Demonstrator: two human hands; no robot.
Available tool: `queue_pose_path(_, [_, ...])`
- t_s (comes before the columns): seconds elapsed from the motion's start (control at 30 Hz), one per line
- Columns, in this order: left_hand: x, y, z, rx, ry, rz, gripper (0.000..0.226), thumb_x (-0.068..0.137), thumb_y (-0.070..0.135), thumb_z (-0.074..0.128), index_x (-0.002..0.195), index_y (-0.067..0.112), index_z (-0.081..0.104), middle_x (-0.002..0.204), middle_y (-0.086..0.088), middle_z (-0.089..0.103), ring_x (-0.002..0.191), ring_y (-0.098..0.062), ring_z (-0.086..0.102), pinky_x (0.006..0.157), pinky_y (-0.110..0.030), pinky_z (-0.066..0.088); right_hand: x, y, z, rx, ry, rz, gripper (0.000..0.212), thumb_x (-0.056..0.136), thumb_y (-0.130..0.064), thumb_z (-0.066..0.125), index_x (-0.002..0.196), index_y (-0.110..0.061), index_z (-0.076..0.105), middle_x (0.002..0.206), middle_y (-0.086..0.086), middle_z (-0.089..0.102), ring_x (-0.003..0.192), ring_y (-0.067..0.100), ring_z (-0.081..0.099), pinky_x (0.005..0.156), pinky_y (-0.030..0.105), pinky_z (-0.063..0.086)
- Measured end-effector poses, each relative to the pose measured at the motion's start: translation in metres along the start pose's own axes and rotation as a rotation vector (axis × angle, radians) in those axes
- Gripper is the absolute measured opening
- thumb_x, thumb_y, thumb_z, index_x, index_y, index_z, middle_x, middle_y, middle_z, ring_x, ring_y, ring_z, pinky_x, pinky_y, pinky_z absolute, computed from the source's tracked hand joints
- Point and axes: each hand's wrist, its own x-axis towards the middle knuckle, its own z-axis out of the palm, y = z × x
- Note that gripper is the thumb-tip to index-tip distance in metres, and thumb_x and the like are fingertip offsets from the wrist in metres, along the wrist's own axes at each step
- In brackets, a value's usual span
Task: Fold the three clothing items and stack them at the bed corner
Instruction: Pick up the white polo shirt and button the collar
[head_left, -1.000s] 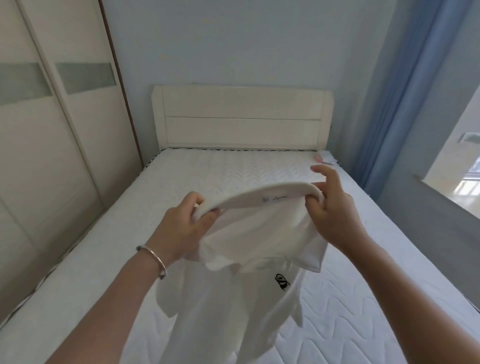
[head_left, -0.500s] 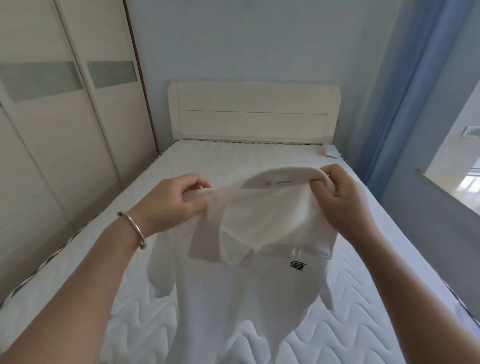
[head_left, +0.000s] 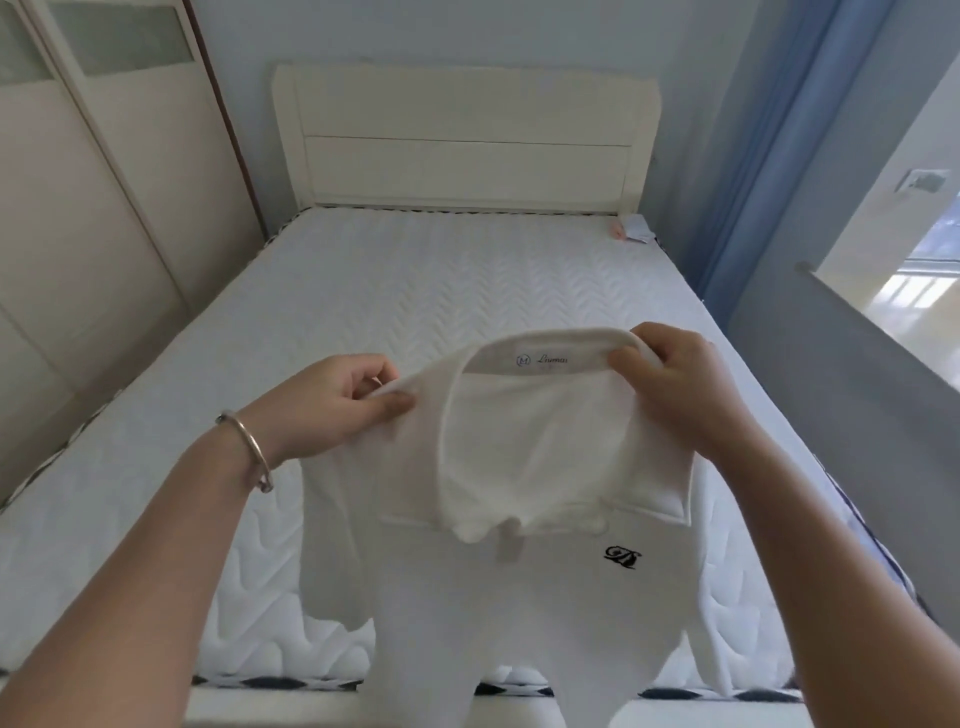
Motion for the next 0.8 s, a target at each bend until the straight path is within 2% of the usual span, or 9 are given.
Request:
queue_pose_path(0.1, [0.05,-0.029,0.005,0.012,0.068,-0.026,0.026,0.076,0.04,0.07,0.071,0.016,0.06,0.057,0.007,0.06,0.052,-0.006,0.048,0.055,-0.023,0.037,0.042,0.025,0.025,-0.013,-0.141,0.143,0.022,0.084,-0.02,0.051,0.063,-0.011,0.051,0.059,-0.002,0.044,0.054,0.013,0.039,0.049,0.025,0.03])
queue_pose_path(0.2, [0.117,-0.082,0.024,0.148,0.126,-0.092,0.025,0.077,0.036,0.071,0.069,0.017,0.058,0.058,0.005,0.051,0.056,-0.01,0.044,0.054,-0.023,0.033,0.092,0.069,0.076,-0.02,-0.221,0.295,0.021,0.083,-0.027,0.056,0.077,-0.008,0.061,0.068,0.002,0.054,0.06,0.016,0.05,0.053,0.026,0.037])
queue_pose_path(0.33, [0.216,-0.19,0.071,0.256,0.115,-0.258,0.03,0.078,0.038,0.067,0.067,0.015,0.051,0.065,0.0,0.05,0.067,-0.02,0.047,0.055,-0.024,0.032,0.152,0.163,0.175,-0.034,-0.224,0.523,0.032,0.081,-0.044,0.06,0.096,-0.015,0.063,0.088,0.004,0.064,0.081,0.023,0.06,0.071,0.032,0.047])
queue_pose_path(0.43, [0.286,-0.276,0.114,0.268,0.088,-0.37,0.033,0.08,0.043,0.063,0.067,0.017,0.048,0.07,-0.002,0.052,0.074,-0.027,0.052,0.062,-0.03,0.034,0.191,0.24,0.253,-0.056,-0.205,0.636,0.046,0.078,-0.051,0.061,0.108,-0.015,0.06,0.1,0.005,0.065,0.089,0.024,0.06,0.074,0.033,0.048])
queue_pose_path(0.53, [0.34,-0.346,0.152,0.265,0.127,-0.421,0.04,0.079,0.047,0.057,0.062,0.015,0.04,0.064,-0.002,0.049,0.073,-0.03,0.051,0.064,-0.032,0.033,0.223,0.305,0.318,-0.096,-0.182,0.659,0.049,0.08,-0.051,0.061,0.113,-0.015,0.058,0.108,0.008,0.063,0.093,0.025,0.059,0.072,0.03,0.044])
queue_pose_path(0.67, [0.389,-0.413,0.187,0.273,0.152,-0.393,0.039,0.084,0.037,0.057,0.058,0.017,0.035,0.067,-0.004,0.048,0.076,-0.031,0.049,0.064,-0.033,0.035,0.249,0.36,0.375,-0.219,-0.133,0.616,0.046,0.084,-0.052,0.054,0.114,-0.018,0.056,0.11,0.007,0.062,0.099,0.026,0.057,0.076,0.033,0.042])
queue_pose_path(0.73, [0.407,-0.435,0.197,0.33,0.134,-0.351,0.038,0.084,0.039,0.057,0.059,0.019,0.035,0.076,-0.006,0.051,0.078,-0.03,0.049,0.066,-0.033,0.035,0.261,0.379,0.393,-0.243,-0.115,0.613,0.046,0.085,-0.052,0.054,0.114,-0.017,0.055,0.114,0.007,0.062,0.105,0.027,0.055,0.086,0.036,0.042])
queue_pose_path(0.8, [0.42,-0.45,0.204,0.454,0.107,-0.314,0.032,0.085,0.04,0.056,0.066,0.019,0.041,0.083,-0.008,0.053,0.084,-0.03,0.051,0.072,-0.034,0.037,0.271,0.394,0.408,-0.29,-0.141,0.586,0.047,0.085,-0.054,0.052,0.115,-0.017,0.054,0.116,0.006,0.061,0.111,0.026,0.052,0.095,0.037,0.034])
